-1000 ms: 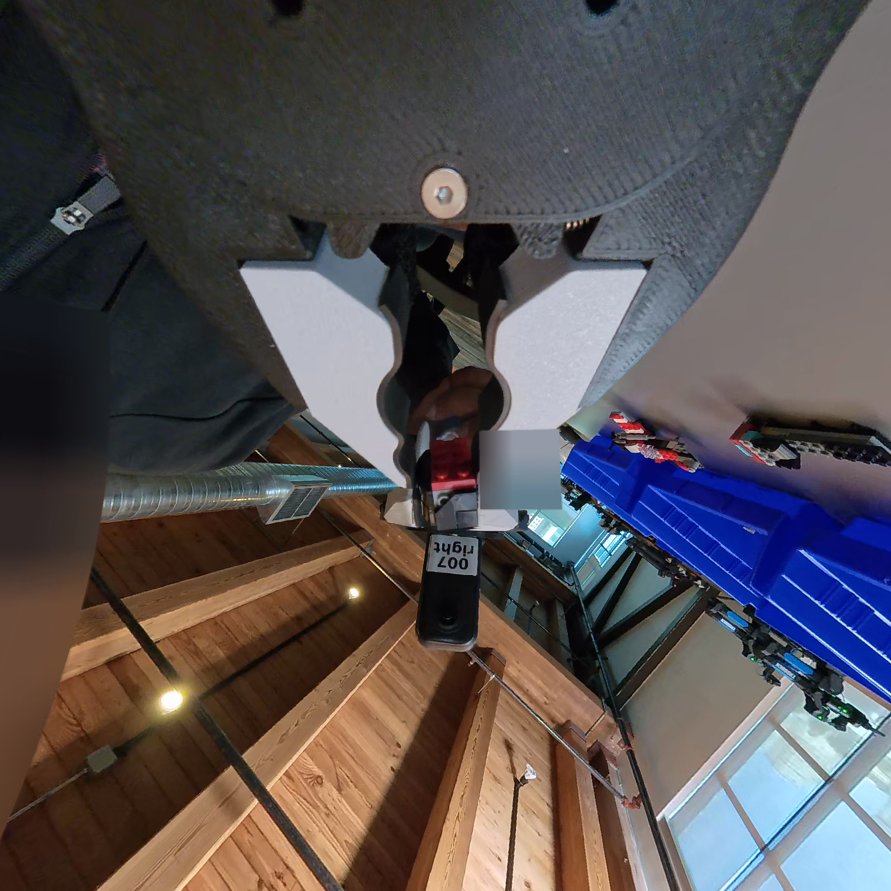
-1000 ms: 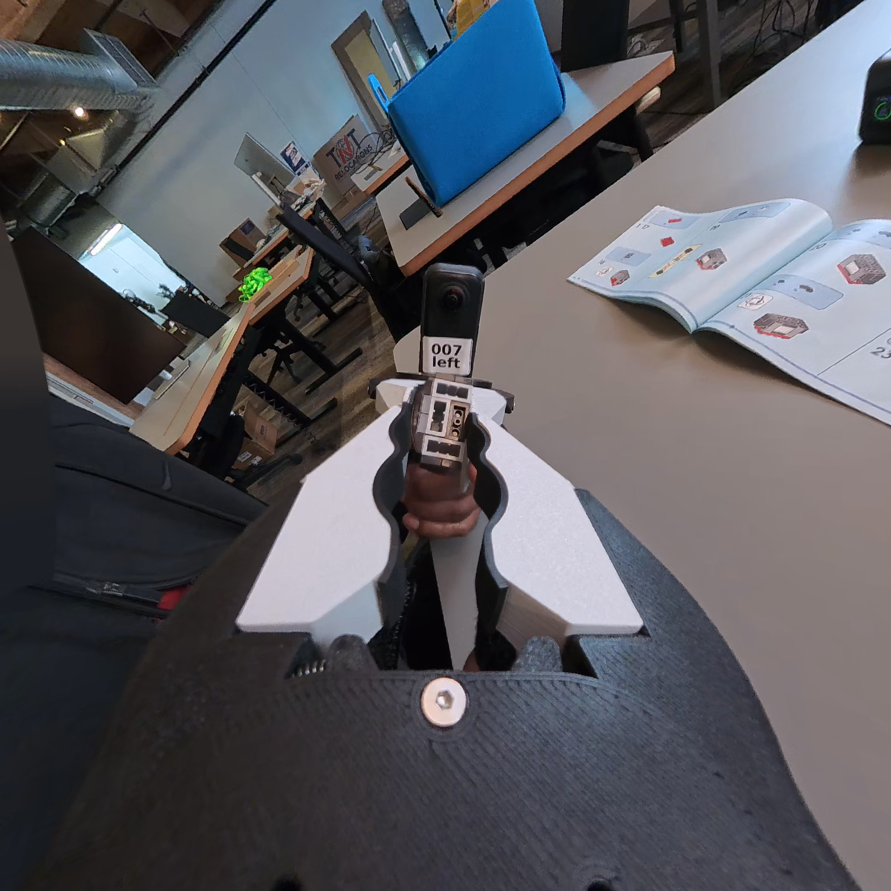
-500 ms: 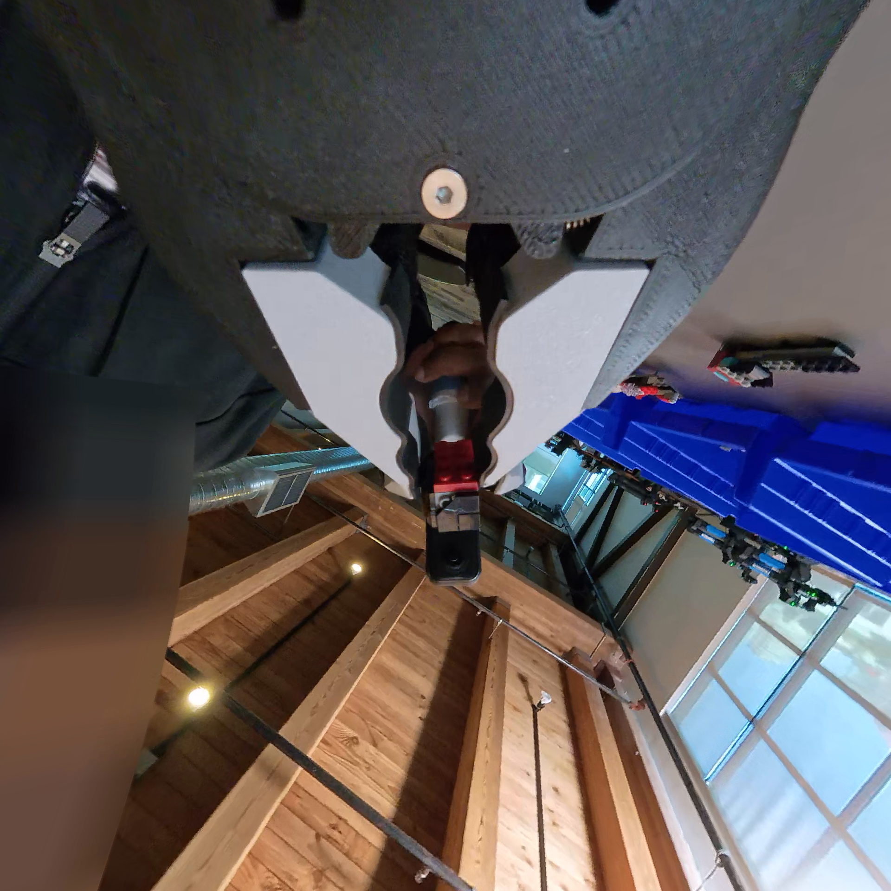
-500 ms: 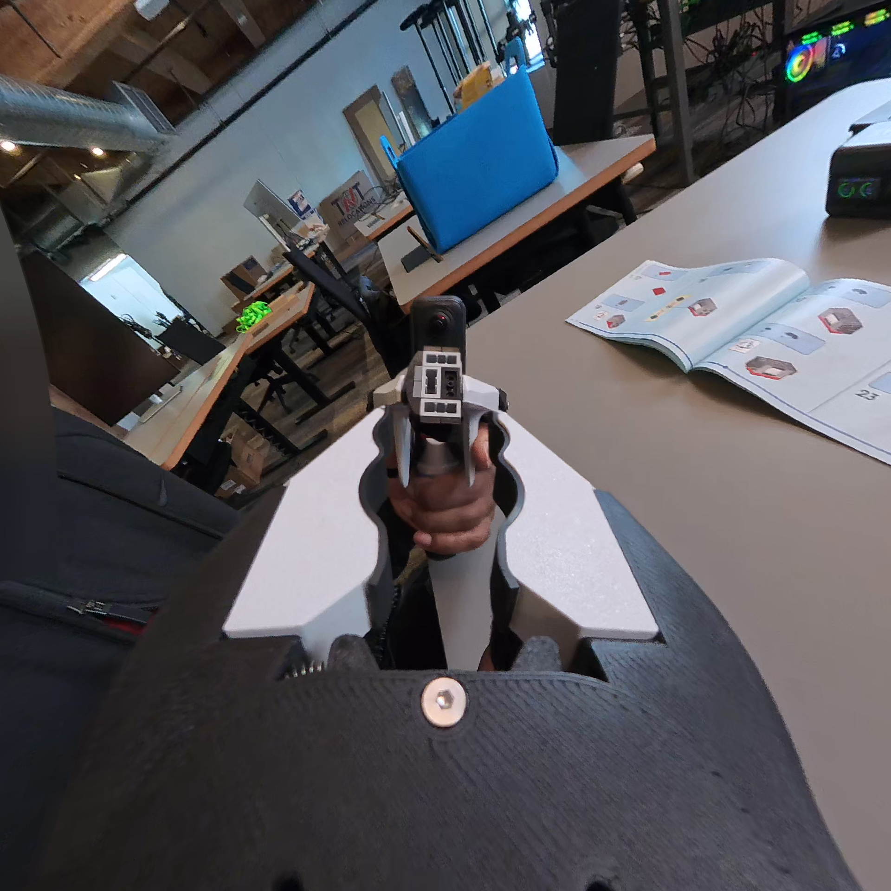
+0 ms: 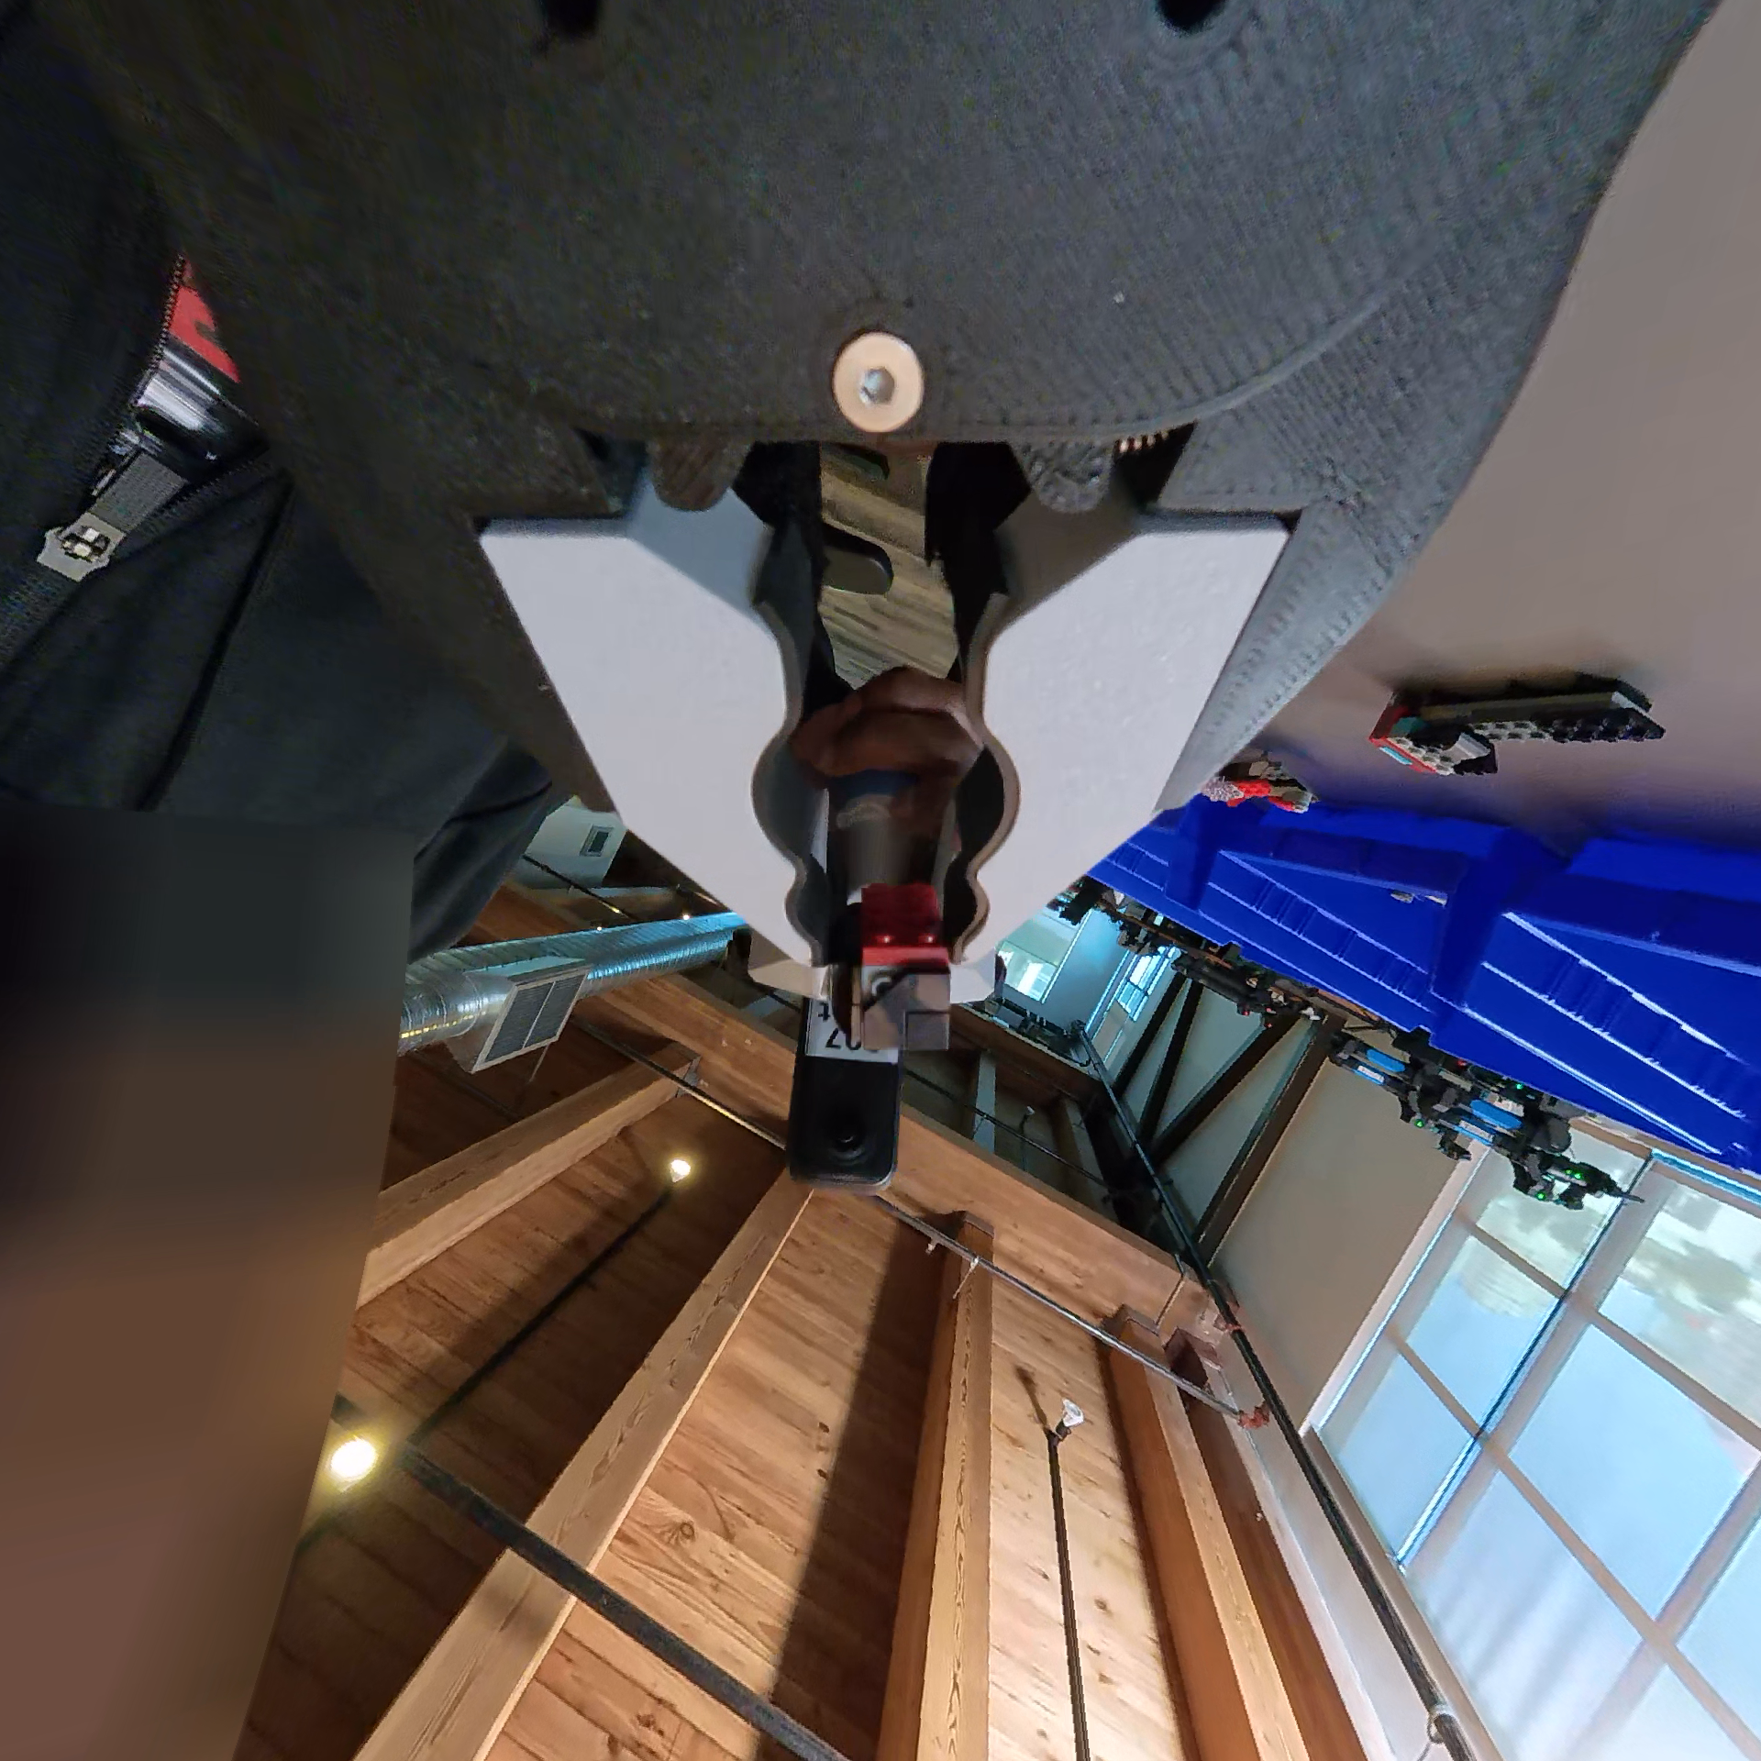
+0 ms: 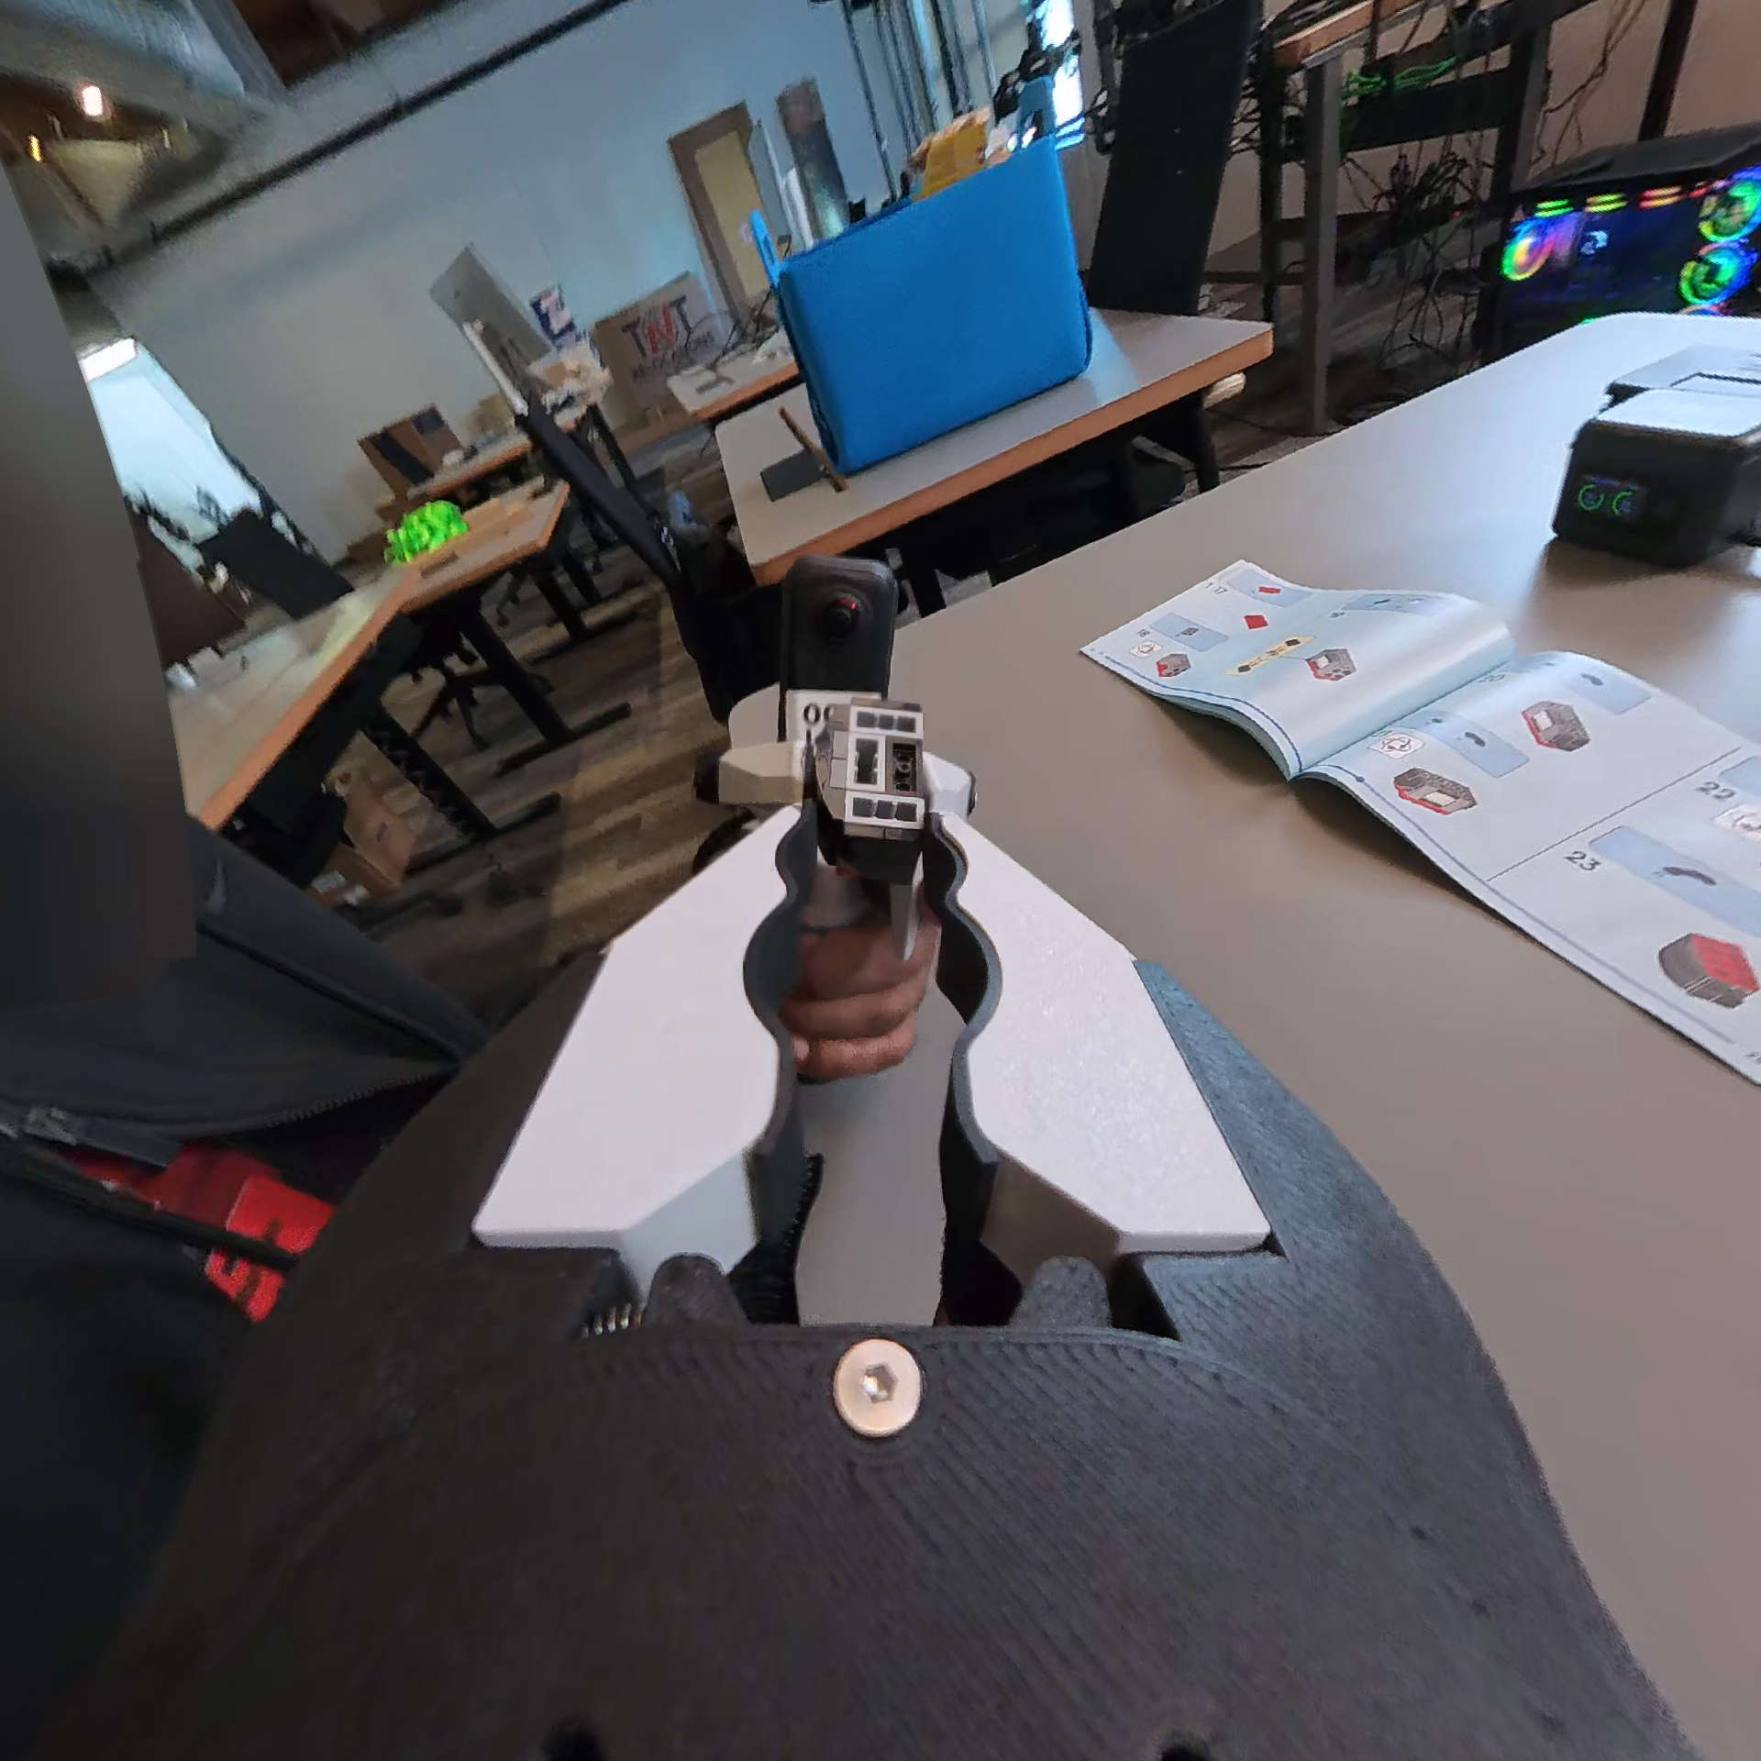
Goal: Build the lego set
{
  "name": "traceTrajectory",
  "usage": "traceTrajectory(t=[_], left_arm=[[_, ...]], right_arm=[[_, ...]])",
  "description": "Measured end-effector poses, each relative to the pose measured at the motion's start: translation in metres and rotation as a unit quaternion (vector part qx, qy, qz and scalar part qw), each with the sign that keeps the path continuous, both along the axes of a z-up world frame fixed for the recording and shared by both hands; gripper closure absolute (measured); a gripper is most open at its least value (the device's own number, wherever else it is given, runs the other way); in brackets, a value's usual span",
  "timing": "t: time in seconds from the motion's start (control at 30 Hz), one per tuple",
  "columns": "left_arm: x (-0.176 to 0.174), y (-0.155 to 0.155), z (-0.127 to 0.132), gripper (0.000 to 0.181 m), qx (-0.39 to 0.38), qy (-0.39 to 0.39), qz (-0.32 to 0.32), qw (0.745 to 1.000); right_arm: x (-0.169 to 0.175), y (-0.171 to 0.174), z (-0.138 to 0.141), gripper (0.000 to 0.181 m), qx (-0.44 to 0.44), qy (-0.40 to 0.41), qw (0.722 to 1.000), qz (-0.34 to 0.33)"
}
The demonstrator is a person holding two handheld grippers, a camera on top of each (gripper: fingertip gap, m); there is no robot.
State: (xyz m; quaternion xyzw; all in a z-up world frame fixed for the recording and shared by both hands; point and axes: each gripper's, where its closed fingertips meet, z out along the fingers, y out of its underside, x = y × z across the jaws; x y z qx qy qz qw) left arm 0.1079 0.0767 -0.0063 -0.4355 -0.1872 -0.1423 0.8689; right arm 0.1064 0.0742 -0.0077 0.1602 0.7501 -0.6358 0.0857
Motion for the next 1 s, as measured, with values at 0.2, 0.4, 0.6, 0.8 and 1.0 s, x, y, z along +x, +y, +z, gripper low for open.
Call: traceTrajectory(t=[0.2,0.4,0.6,0.8,1.0], left_arm=[[0.007,0.000,-0.001,0.144,-0.021,0.015,-0.002,1.000],[0.016,0.007,-0.005,0.143,-0.062,0.045,0.000,0.997],[0.022,0.012,-0.008,0.149,-0.087,0.065,0.000,0.994],[0.026,0.013,-0.008,0.156,-0.087,0.075,-0.006,0.993],[0.030,0.012,-0.003,0.158,-0.077,0.102,-0.005,0.992]], right_arm=[[0.012,0.006,0.001,0.160,0.046,0.057,0.996,0.052],[0.019,0.010,-0.004,0.160,0.103,0.113,0.984,0.093],[0.024,0.013,-0.010,0.160,0.139,0.144,0.973,0.118],[0.028,0.015,-0.010,0.160,0.144,0.150,0.969,0.131],[0.033,0.013,-0.004,0.160,0.126,0.146,0.971,0.143]])
